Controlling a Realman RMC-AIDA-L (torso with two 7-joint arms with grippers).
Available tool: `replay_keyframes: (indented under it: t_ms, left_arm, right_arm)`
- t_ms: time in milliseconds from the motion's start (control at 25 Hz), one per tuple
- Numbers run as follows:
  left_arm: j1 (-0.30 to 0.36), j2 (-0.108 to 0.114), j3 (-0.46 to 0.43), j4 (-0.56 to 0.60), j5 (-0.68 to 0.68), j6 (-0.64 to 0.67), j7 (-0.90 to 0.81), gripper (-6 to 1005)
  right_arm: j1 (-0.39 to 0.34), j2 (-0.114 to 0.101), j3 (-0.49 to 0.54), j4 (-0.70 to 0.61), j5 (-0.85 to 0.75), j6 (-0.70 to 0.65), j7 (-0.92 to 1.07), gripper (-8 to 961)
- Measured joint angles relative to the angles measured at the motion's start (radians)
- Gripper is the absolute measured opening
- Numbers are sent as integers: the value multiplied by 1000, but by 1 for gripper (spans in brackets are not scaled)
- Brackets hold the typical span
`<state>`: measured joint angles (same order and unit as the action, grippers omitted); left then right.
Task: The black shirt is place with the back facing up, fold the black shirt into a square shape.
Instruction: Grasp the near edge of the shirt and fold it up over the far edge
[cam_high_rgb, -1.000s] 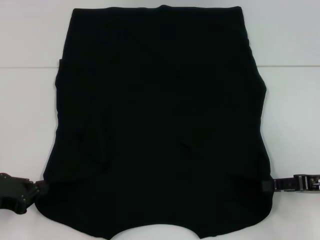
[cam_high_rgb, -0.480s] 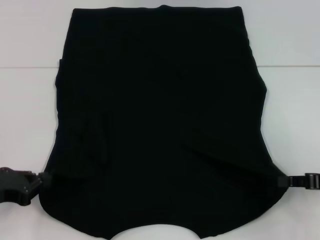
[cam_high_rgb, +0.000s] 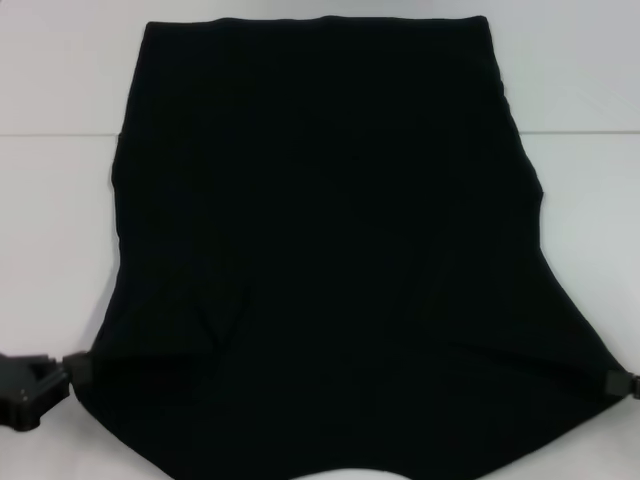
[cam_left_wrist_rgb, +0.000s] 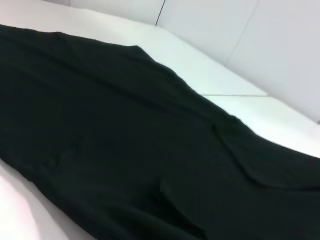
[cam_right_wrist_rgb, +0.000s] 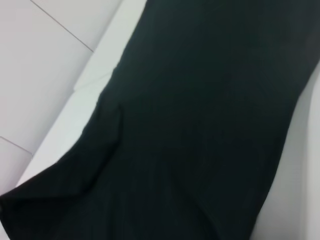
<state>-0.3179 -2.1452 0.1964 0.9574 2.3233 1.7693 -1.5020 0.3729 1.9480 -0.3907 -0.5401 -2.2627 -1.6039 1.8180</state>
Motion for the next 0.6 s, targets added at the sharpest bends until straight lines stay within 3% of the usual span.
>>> replay_keyframes:
  t_ms: [600]
  left_arm:
    - [73,3,-34,6,107,166,-2,17]
  right_arm:
    - [-137,-36,36,-3,-6,-133,-148,56]
